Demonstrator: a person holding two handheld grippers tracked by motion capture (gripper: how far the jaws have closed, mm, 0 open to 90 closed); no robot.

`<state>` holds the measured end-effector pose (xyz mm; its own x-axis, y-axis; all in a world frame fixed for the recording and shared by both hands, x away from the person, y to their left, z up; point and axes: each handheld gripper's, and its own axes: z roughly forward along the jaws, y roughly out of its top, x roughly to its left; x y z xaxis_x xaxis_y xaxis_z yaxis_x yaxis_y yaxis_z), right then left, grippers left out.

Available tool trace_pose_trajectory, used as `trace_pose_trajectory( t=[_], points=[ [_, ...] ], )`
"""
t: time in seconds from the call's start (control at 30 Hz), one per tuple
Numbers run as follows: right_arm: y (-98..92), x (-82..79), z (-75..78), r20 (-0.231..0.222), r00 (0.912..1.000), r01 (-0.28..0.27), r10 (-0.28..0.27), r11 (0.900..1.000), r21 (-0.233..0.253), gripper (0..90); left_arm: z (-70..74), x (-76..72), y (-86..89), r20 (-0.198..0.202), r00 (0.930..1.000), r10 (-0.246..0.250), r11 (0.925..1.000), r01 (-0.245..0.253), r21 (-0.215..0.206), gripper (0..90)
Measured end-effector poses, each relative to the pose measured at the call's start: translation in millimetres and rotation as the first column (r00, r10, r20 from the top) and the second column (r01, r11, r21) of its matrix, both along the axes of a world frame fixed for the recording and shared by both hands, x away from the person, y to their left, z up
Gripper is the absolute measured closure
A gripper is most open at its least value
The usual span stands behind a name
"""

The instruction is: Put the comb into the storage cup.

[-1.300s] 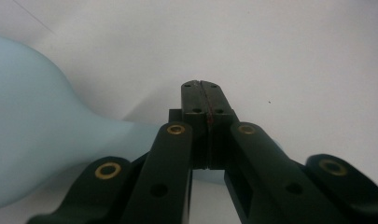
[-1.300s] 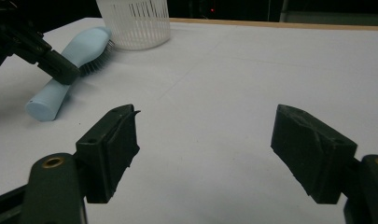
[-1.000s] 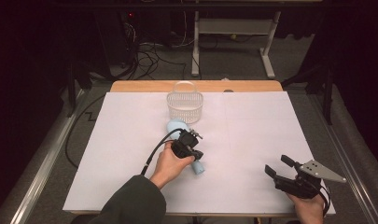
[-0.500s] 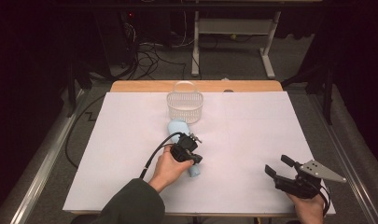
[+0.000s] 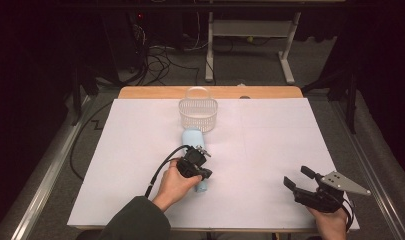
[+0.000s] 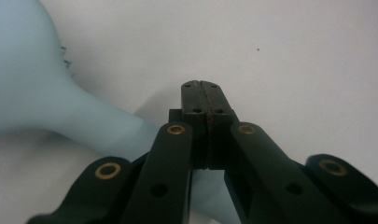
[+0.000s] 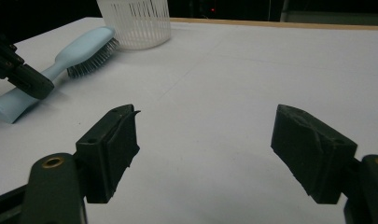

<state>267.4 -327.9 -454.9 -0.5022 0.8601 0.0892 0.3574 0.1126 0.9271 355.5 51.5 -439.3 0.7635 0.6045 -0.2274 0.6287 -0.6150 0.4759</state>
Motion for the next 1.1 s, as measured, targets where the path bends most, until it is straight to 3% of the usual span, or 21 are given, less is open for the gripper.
trace_pose_trajectory(
  t=[1.1],
  points=[
    [-0.9, 0.8, -0.5, -0.004, 1.0000, 0.004, -0.004, 1.000, 0.010, 23.2, 2.9, -7.4, 34.9, 0.003, 0.9992, 0.039, 0.9988, -0.039, 0.031, 90.0]
  ],
)
